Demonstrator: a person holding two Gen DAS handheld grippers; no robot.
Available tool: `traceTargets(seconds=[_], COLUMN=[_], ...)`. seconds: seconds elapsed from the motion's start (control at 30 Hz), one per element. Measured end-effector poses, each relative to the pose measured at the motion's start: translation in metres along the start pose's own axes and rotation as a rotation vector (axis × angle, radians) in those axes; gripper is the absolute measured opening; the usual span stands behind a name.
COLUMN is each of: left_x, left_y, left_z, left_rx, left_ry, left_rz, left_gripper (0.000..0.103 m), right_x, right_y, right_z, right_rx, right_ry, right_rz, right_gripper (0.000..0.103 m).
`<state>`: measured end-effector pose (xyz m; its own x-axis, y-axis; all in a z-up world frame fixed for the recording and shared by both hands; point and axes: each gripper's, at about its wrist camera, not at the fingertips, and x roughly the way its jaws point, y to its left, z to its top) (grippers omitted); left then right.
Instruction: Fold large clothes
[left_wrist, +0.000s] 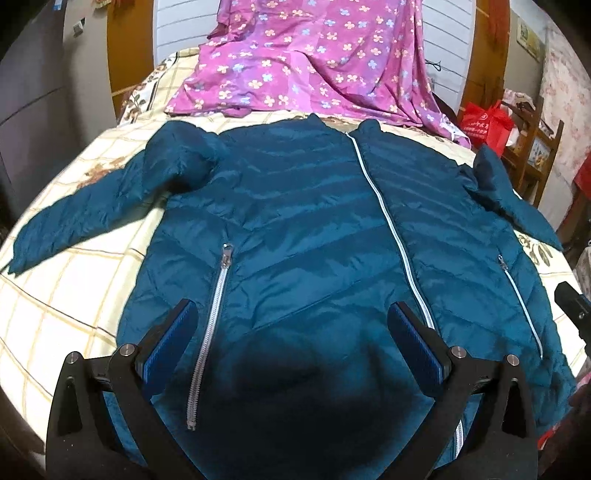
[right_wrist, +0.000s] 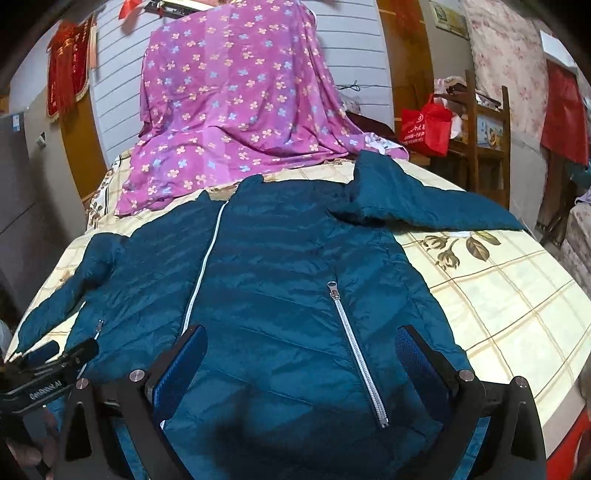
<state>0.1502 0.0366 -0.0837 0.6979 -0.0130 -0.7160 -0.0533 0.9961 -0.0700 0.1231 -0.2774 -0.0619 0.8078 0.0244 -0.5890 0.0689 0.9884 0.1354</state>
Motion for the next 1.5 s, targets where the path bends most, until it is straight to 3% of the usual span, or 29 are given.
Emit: traceTargets(seconds=[0.97,1.5], left_x=[0.002,0.005], left_y=[-0.005,-0.01], left_z=[-0.001,-0.001], left_rx=[0.025,0.04], left_ry=[-0.013,-0.002], left_rz=[0.016,0.021], left_gripper=[0.103,0.103], right_x=[0.002,0.01], right_y=[0.012,0.015], right_z=[-0.001,-0.003], right_rx=[-0.061,-0.073], right_ry=[-0.014,0.02], right_rz=[0.022,-0.002], right_gripper=[0.101,0.101])
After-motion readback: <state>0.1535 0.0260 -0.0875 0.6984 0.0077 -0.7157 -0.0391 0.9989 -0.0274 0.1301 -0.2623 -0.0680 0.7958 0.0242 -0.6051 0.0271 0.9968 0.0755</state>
